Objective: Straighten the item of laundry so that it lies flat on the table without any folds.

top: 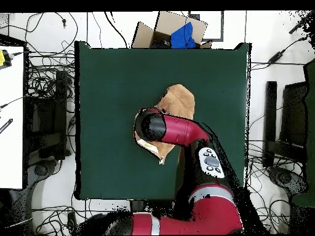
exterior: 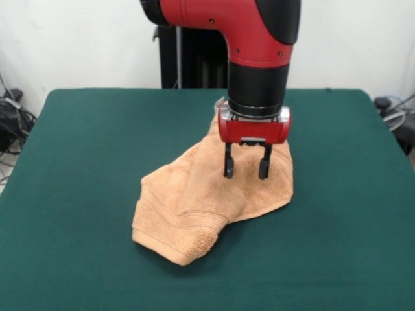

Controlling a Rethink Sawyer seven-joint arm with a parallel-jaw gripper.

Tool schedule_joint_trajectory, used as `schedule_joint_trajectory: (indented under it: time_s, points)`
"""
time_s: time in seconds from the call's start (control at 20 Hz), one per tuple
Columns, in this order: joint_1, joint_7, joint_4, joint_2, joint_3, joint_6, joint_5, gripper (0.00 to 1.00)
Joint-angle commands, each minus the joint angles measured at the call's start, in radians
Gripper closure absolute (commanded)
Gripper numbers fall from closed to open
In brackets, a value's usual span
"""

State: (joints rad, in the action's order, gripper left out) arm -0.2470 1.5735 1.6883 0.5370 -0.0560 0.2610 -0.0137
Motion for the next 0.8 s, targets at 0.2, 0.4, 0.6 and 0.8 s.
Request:
schedule_joint_trajectory:
  time_s: [0.2,0.4,0.6,0.8]
  points:
    - [-0.032,0.06,-0.017,-0.056,-0.01,0.041,-0.062,0.0]
    - [-0.041,0.058,-0.022,-0.06,-0.015,0.043,-0.061,0.0]
    - [-0.043,0.061,-0.028,-0.066,-0.019,0.045,-0.057,0.0]
    - [-0.039,0.07,-0.024,-0.056,-0.019,0.059,-0.049,0.0]
